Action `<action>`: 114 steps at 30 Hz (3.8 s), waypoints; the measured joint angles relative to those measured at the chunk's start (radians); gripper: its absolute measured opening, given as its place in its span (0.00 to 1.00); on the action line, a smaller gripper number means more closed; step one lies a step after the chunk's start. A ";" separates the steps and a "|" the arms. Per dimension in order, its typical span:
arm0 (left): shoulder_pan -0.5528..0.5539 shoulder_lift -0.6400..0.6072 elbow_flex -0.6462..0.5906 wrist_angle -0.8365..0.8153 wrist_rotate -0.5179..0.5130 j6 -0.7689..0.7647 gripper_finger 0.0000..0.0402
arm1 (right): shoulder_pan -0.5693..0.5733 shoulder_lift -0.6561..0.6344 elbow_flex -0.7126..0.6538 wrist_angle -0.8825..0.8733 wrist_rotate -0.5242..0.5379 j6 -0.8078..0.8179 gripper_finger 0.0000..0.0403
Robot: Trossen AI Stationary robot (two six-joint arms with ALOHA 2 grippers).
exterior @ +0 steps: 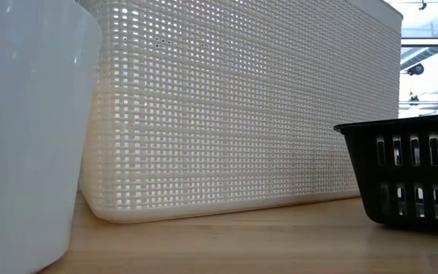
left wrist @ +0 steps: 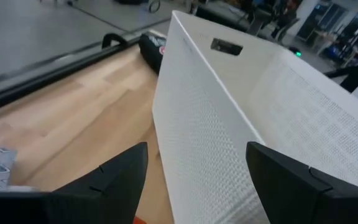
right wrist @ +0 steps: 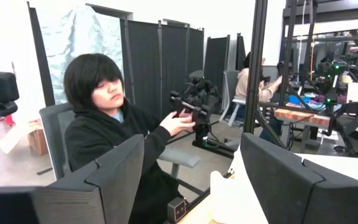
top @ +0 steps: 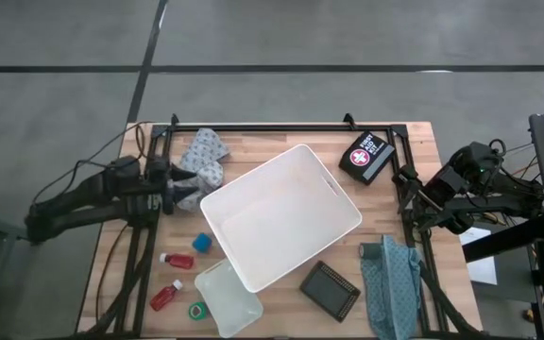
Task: Pick & place medical supplies in basket/bin
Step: Put the blue bandage into the white bin
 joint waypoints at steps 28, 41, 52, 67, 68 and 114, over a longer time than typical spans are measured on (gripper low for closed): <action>-0.661 0.305 0.326 -0.320 -0.374 -0.311 0.69 | 0.000 0.000 0.000 0.000 0.000 0.000 0.66; -1.111 0.576 0.328 -0.441 -0.672 -0.731 0.69 | 0.000 0.000 0.000 0.000 0.000 0.000 0.64; -1.115 0.736 0.327 -0.485 -0.600 -1.103 0.69 | 0.000 0.000 0.000 0.000 0.000 0.000 0.66; -1.087 0.970 0.302 -0.475 -0.454 -1.252 0.69 | 0.000 0.000 0.000 0.000 0.000 0.000 0.66; -1.077 0.979 0.302 -0.473 -0.454 -1.237 0.69 | 0.000 0.000 0.000 0.000 0.000 0.000 0.66; -0.934 1.250 0.294 -0.318 -0.388 -1.075 0.66 | 0.000 0.000 0.000 0.000 0.000 0.000 0.66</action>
